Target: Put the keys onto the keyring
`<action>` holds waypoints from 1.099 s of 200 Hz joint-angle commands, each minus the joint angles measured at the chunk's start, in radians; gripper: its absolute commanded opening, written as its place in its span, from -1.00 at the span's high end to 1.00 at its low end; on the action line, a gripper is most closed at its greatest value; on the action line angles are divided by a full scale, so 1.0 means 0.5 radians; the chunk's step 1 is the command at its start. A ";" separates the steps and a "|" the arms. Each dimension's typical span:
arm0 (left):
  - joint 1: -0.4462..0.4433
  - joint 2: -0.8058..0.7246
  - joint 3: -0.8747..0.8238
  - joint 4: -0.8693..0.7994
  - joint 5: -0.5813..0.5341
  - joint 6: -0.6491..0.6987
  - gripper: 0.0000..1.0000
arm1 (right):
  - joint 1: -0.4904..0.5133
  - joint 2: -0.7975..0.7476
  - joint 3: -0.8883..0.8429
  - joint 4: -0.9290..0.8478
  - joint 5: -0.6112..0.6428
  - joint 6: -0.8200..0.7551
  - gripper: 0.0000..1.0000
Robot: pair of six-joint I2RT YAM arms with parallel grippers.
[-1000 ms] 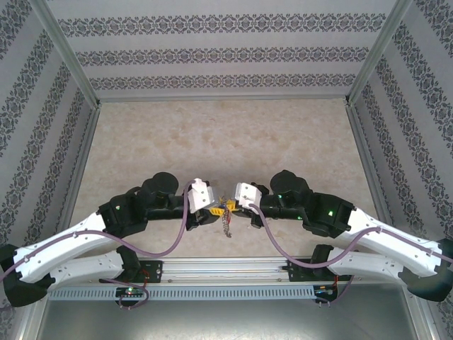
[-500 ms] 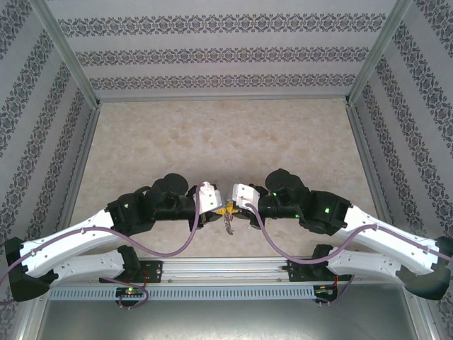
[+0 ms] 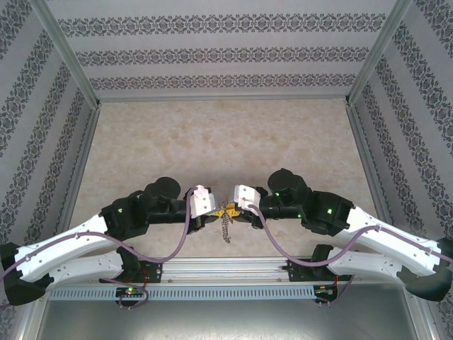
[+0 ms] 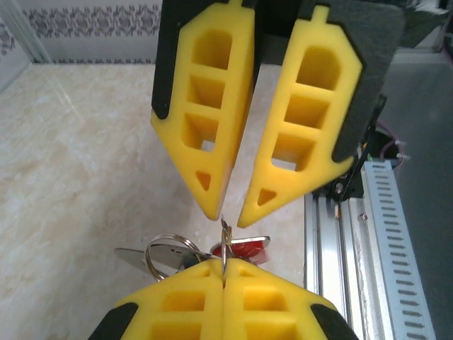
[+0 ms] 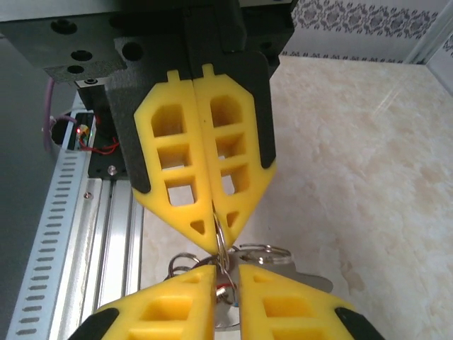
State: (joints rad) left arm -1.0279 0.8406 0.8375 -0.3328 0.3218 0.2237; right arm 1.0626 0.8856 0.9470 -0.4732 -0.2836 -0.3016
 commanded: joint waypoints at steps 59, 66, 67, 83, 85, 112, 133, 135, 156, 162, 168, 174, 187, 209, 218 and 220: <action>-0.018 -0.204 -0.281 0.661 0.290 -0.100 1.00 | 0.001 -0.162 -0.123 0.219 -0.313 0.057 0.60; -0.018 -0.218 -0.304 0.706 0.303 -0.106 1.00 | -0.001 -0.166 -0.128 0.225 -0.342 0.057 0.60; -0.018 -0.218 -0.308 0.714 0.304 -0.108 1.00 | 0.000 -0.168 -0.129 0.225 -0.346 0.057 0.60; -0.018 -0.242 -0.354 0.808 0.311 -0.125 1.00 | 0.001 -0.180 -0.141 0.240 -0.412 0.057 0.60; -0.018 -0.244 -0.358 0.817 0.310 -0.127 1.00 | 0.001 -0.182 -0.144 0.243 -0.422 0.055 0.60; -0.015 -0.245 -0.403 0.916 0.338 -0.140 1.00 | 0.005 -0.223 -0.178 0.285 -0.474 0.069 0.49; -0.013 -0.248 -0.447 1.033 0.382 -0.168 1.00 | 0.005 -0.228 -0.184 0.285 -0.441 0.070 0.49; -0.010 -0.246 -0.450 1.044 0.388 -0.170 1.00 | 0.003 -0.230 -0.185 0.285 -0.440 0.071 0.48; -0.012 -0.247 -0.475 1.127 0.434 -0.195 1.00 | 0.005 -0.230 -0.191 0.305 -0.398 0.080 0.50; -0.012 -0.244 -0.479 1.139 0.450 -0.200 1.00 | 0.005 -0.228 -0.191 0.304 -0.386 0.081 0.50; -0.012 -0.243 -0.479 1.146 0.462 -0.202 1.00 | 0.006 -0.228 -0.191 0.309 -0.381 0.081 0.51; -0.012 -0.240 -0.479 1.150 0.469 -0.202 1.00 | 0.005 -0.228 -0.191 0.314 -0.378 0.079 0.52; -0.012 -0.239 -0.485 1.163 0.483 -0.208 1.00 | 0.007 -0.229 -0.197 0.335 -0.367 0.086 0.55; -0.012 -0.243 -0.494 1.191 0.510 -0.224 1.00 | 0.007 -0.211 -0.201 0.335 -0.316 0.089 0.60; -0.012 -0.246 -0.495 1.193 0.510 -0.224 1.00 | 0.007 -0.211 -0.203 0.338 -0.300 0.090 0.60; -0.012 -0.245 -0.497 1.193 0.510 -0.224 1.00 | 0.006 -0.212 -0.203 0.339 -0.298 0.089 0.60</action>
State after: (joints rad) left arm -1.0271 0.7311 0.5869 0.1455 0.5095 0.1303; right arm 1.0630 0.7731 0.8604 -0.3466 -0.4725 -0.2668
